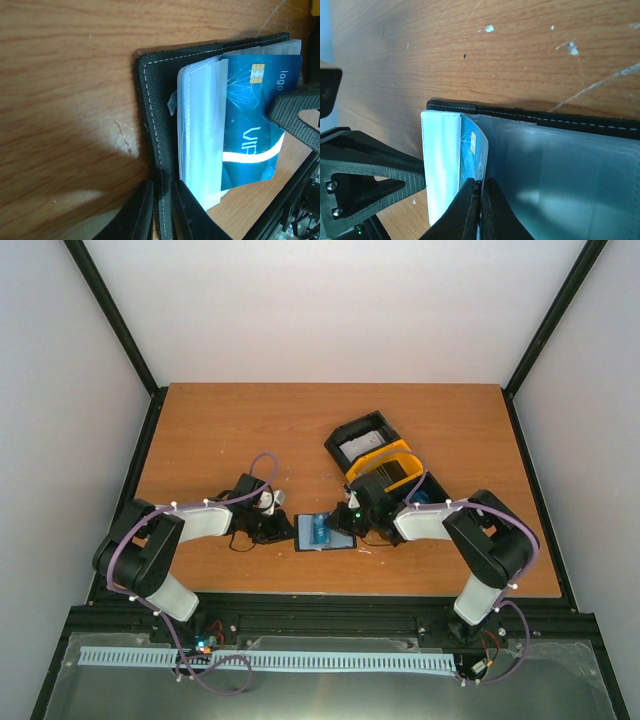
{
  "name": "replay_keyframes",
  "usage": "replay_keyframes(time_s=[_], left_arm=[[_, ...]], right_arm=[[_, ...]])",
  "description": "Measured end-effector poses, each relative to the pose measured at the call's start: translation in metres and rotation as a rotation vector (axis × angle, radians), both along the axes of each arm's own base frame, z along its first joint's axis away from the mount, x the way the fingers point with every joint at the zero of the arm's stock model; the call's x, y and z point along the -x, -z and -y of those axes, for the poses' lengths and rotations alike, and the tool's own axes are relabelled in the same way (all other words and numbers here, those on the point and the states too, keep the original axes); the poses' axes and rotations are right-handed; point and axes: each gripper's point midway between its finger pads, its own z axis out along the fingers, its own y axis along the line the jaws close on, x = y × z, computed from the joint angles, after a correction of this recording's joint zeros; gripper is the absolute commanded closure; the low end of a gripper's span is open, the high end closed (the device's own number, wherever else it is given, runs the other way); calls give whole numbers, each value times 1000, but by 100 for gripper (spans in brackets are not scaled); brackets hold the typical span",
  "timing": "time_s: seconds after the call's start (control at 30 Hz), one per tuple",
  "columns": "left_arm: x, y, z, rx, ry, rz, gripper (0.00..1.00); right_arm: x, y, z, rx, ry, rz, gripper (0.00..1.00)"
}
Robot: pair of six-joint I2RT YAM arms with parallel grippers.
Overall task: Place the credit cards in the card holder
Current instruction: Insert the credit card into the card holder.
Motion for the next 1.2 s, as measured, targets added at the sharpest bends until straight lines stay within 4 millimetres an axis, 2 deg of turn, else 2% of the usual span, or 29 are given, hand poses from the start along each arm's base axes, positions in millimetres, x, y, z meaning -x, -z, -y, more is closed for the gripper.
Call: replay_keyframes(time_s=[0.33,0.93,1.2], left_arm=[[0,0,0,1,0,1,88],[-1,1,1,2,2,-4,90],[-1,1,1,2,1,-4,88]], right_arm=[[3,3,-11,-13,-83,-3,97],[6,10,-29,-70,-121,-22,96],[6,10,-30,-76,-105,-37,88]])
